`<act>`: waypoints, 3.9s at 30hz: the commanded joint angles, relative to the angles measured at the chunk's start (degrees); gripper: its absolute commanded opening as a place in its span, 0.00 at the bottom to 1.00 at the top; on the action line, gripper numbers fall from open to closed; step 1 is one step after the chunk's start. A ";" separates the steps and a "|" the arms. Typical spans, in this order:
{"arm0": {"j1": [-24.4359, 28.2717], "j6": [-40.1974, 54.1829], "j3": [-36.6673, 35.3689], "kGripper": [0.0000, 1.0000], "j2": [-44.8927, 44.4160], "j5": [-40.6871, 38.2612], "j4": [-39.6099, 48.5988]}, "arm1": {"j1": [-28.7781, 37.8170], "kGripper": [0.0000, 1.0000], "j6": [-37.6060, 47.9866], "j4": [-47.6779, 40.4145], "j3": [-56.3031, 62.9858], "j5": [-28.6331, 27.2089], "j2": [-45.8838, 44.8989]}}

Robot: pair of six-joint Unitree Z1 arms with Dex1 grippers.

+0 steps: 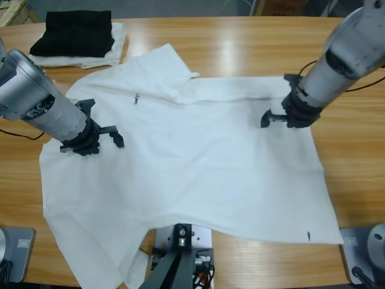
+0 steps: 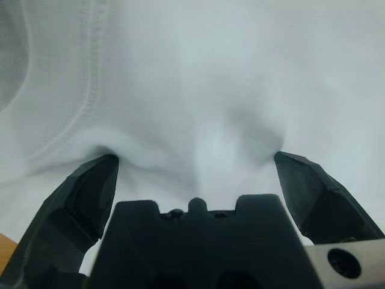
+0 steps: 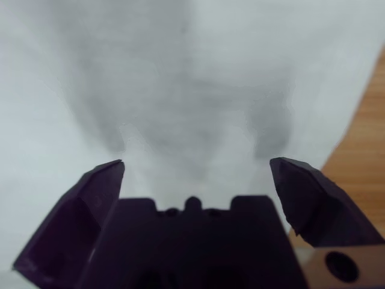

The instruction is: Fold clothes

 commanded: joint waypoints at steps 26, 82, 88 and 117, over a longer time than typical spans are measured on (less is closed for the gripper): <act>9.24 11.99 -21.40 1.00 1.52 -2.63 20.94 | -13.68 1.00 -12.26 12.68 -22.49 -2.12 -0.21; -52.46 -68.27 34.56 0.81 -19.19 -1.56 -33.87 | -7.34 1.00 -6.37 8.79 7.27 -1.87 -29.18; -52.46 -68.18 34.46 0.66 -16.87 -1.54 -35.91 | -7.60 1.00 -6.59 8.71 7.27 -1.80 -29.20; -51.58 -67.13 34.11 0.00 -20.96 0.64 -32.92 | -7.83 1.00 37.94 -9.07 31.10 2.07 -41.71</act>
